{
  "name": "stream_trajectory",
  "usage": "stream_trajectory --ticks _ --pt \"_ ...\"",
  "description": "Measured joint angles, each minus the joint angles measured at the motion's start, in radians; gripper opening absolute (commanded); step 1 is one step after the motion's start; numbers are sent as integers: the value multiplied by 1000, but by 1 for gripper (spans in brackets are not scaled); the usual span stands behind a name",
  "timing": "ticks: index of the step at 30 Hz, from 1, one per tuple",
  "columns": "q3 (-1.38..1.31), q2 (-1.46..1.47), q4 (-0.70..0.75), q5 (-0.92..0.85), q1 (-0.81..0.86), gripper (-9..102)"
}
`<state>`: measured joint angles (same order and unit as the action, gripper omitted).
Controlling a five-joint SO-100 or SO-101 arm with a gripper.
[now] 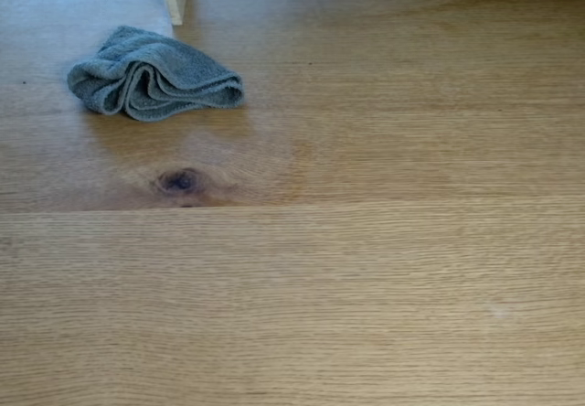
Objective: Clean the area in front of the robot
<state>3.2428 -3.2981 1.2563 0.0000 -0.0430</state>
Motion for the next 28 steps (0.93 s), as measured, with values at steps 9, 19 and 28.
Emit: stream_trajectory --ticks 9,19,28 --pt "0 -2 6 3 17 0" --pt "0 -2 6 3 12 0" --pt "0 -2 6 3 12 0"
